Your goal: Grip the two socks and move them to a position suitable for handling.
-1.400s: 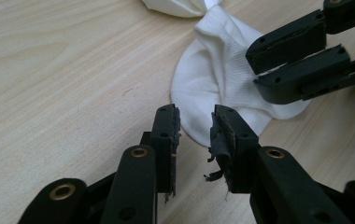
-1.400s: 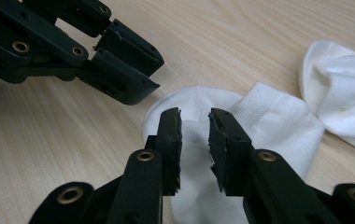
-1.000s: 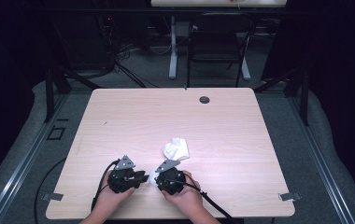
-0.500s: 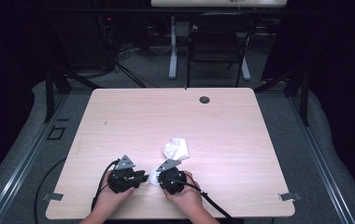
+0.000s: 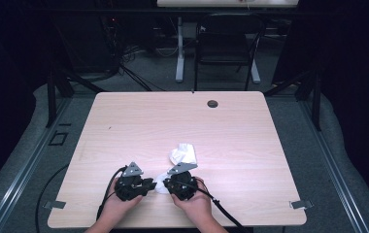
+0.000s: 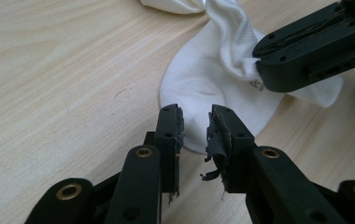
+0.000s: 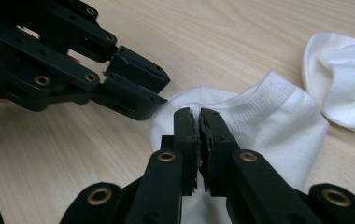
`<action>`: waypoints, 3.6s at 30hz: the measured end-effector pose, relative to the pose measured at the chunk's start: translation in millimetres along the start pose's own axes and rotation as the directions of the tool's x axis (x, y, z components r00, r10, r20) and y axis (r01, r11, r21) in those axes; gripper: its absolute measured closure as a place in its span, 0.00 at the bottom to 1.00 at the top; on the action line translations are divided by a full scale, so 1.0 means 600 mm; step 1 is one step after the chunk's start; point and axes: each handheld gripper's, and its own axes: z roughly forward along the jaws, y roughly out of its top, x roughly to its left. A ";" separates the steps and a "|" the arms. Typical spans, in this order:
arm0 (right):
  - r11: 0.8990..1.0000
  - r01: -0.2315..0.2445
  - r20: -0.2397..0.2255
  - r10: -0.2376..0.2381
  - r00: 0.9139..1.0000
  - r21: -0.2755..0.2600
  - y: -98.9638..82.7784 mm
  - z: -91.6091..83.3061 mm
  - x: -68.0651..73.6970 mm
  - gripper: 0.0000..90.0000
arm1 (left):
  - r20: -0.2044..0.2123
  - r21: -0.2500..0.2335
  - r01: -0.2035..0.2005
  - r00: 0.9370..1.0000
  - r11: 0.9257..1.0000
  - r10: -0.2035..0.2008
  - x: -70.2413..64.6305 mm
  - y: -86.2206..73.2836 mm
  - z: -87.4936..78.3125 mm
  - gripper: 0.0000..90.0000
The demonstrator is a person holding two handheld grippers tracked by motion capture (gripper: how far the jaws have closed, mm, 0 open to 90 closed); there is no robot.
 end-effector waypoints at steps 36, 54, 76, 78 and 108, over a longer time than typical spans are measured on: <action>0.995 -0.060 0.081 0.067 0.994 -0.085 -0.023 -0.100 -0.048 0.96 | 0.025 0.031 -0.051 0.998 0.998 0.050 -0.013 0.002 0.014 0.87; 0.994 -0.103 0.155 0.107 0.982 -0.036 -0.083 -0.124 -0.097 0.95 | 0.024 0.032 -0.056 0.998 0.998 0.055 -0.019 0.000 0.013 0.87; 1.000 -0.013 0.154 0.016 0.988 -0.019 -0.084 -0.101 -0.099 0.88 | 0.036 -0.035 -0.024 0.999 0.999 0.025 -0.009 0.009 -0.001 0.84; 1.000 -0.018 0.156 0.017 0.988 0.003 -0.085 -0.095 -0.104 0.88 | 0.039 -0.031 -0.016 0.999 0.999 0.017 -0.009 0.009 0.003 0.84; 0.995 -0.067 0.147 0.056 0.987 0.071 -0.109 -0.098 -0.097 0.90 | 0.047 0.061 -0.092 0.995 0.994 0.090 -0.035 -0.005 0.006 0.82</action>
